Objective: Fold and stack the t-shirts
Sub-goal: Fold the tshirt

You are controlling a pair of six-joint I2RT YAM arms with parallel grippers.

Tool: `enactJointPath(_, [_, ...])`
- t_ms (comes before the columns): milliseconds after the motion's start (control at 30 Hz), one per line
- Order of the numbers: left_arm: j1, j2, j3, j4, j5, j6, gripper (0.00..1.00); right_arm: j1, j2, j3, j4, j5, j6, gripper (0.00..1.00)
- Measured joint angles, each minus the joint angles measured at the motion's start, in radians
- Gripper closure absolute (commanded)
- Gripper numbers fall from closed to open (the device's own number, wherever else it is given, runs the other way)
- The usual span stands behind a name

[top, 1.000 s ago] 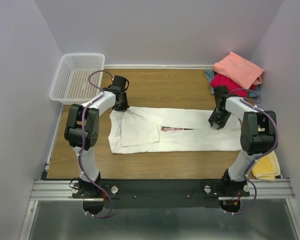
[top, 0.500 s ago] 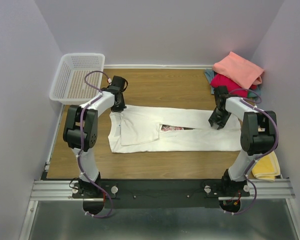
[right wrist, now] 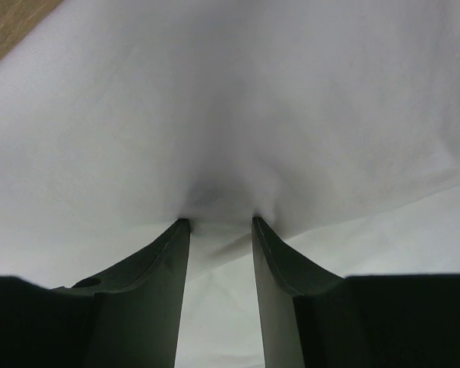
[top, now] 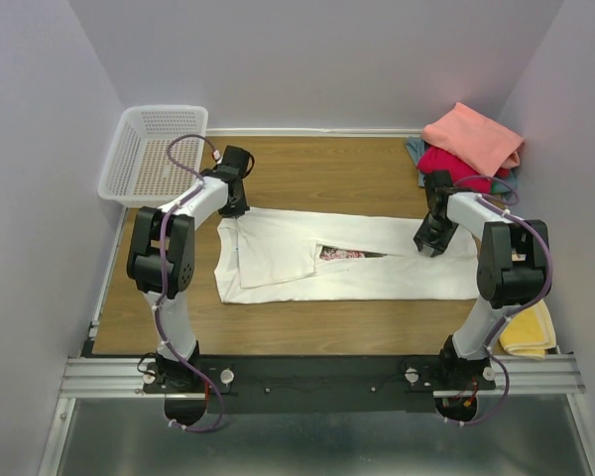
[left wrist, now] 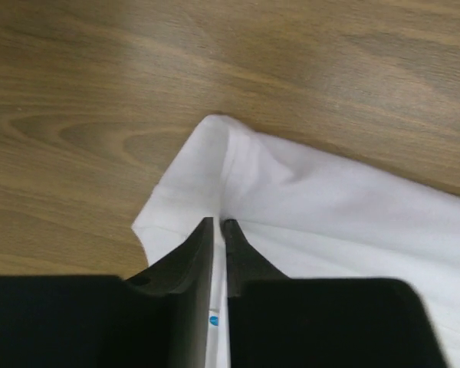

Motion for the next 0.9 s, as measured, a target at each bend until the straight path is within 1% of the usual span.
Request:
enactJointPath(67, [0.0, 0.0, 0.009, -0.005, -0.031, 0.01, 0.64, 0.0, 0.0, 0.0, 0.0, 0.0, -0.002, 0.53])
enactJointPath(100, [0.001, 0.0, 0.013, -0.008, -0.048, 0.015, 0.63, 0.0, 0.0, 0.0, 0.0, 0.0, -0.003, 0.52])
enactJointPath(133, [0.003, -0.001, 0.017, -0.01, -0.068, 0.023, 0.58, 0.0, 0.0, 0.0, 0.0, 0.0, -0.007, 0.52])
enactJointPath(267, [0.01, -0.008, 0.027, -0.016, -0.107, 0.038, 0.57, -0.002, -0.003, 0.0, -0.003, 0.001, -0.019, 0.5])
enactJointPath(300, [0.011, -0.011, 0.028, -0.019, -0.11, 0.04, 0.57, -0.003, -0.005, -0.001, -0.005, 0.003, -0.021, 0.38])
enactJointPath(367, [0.013, -0.027, 0.029, -0.02, -0.109, 0.043, 0.57, -0.005, -0.018, -0.005, -0.011, 0.011, -0.024, 0.31])
enactJointPath(400, [0.013, -0.031, 0.029, -0.02, -0.108, 0.043, 0.57, -0.006, -0.03, -0.008, -0.019, 0.016, -0.029, 0.23])
enactJointPath(500, [0.012, -0.06, 0.029, -0.018, -0.08, 0.05, 0.57, -0.006, -0.075, -0.01, -0.032, 0.032, -0.044, 0.16])
enactJointPath(700, [-0.012, -0.105, 0.042, -0.016, -0.003, 0.054, 0.57, -0.006, -0.17, -0.009, -0.033, 0.046, -0.048, 0.16])
enactJointPath(900, [-0.094, -0.107, 0.052, -0.011, 0.05, 0.043, 0.58, -0.006, -0.207, -0.009, -0.034, 0.046, -0.051, 0.16])
